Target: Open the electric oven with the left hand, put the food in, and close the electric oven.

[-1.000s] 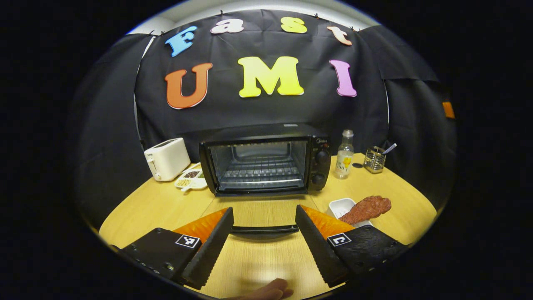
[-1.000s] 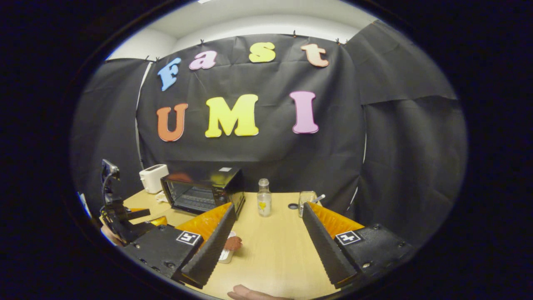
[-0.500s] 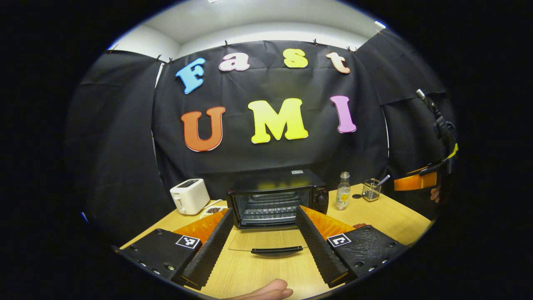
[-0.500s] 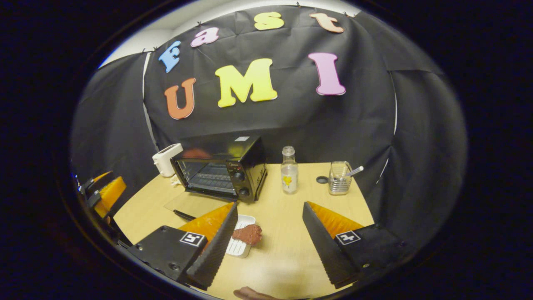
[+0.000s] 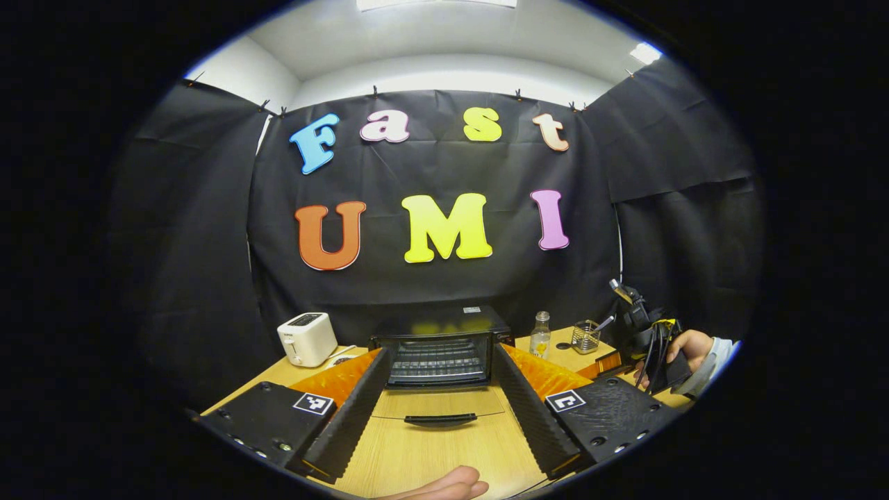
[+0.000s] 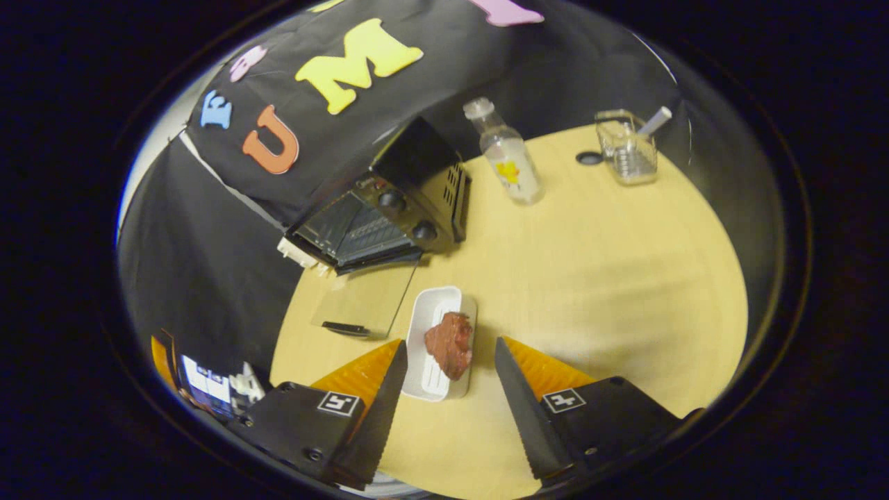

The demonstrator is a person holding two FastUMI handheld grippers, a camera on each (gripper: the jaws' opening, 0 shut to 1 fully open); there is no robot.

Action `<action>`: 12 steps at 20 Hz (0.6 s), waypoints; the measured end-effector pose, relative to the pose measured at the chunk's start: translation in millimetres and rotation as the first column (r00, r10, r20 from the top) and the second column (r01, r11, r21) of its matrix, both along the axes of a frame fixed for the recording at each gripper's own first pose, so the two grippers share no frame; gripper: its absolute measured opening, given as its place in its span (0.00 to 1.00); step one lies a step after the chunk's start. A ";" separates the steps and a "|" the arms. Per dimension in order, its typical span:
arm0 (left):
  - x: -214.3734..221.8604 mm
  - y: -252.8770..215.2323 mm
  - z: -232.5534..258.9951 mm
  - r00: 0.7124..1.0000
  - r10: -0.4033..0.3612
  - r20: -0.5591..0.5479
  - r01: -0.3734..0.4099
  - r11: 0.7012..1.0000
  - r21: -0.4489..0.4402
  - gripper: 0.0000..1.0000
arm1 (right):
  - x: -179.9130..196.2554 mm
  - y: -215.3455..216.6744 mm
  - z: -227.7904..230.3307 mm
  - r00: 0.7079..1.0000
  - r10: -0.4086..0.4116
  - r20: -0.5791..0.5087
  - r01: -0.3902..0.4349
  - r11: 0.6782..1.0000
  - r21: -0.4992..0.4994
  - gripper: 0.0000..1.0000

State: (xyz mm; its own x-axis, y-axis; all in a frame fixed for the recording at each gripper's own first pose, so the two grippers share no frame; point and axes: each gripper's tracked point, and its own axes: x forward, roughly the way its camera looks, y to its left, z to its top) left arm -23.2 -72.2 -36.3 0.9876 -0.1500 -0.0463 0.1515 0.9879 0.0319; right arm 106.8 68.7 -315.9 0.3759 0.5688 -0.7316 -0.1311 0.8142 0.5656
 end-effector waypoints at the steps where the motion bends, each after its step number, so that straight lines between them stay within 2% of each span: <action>1: -1.1 1.2 0.6 1.000 0.005 0.002 -0.005 1.000 0.007 0.95 | -3.0 4.6 -5.1 1.000 0.014 -0.026 -0.013 1.000 0.025 0.72; 3: -1.8 4.8 -0.1 1.000 0.018 0.000 -0.018 1.000 0.010 0.95 | -0.8 6.0 -20.5 0.997 -0.005 -0.075 0.007 0.999 0.038 0.50; 4: -2.4 5.9 -2.2 1.000 0.020 -0.006 -0.020 1.000 0.007 0.95 | -2.3 3.8 -21.5 0.995 -0.028 -0.097 0.034 0.998 0.056 0.33; 5: -3.3 6.8 -2.5 1.000 0.022 -0.009 -0.022 1.000 0.004 0.95 | -2.9 7.4 -24.1 0.995 -0.020 -0.103 0.026 0.998 0.063 0.16; 8: -5.4 11.2 -0.8 0.999 0.031 -0.005 -0.031 0.999 0.016 0.95 | -13.3 0.7 -9.0 1.000 0.021 -0.020 -0.021 1.000 0.006 0.07; 9: -5.1 13.4 -1.0 0.999 0.033 -0.002 -0.033 0.999 0.014 0.95 | -13.3 -2.5 -3.6 0.999 0.031 0.023 -0.030 0.999 -0.030 0.10; 12: -5.6 15.4 -1.6 1.000 0.029 -0.003 -0.029 1.000 -0.011 0.95 | -18.4 -8.8 22.5 0.979 0.101 0.177 -0.073 0.985 -0.157 0.10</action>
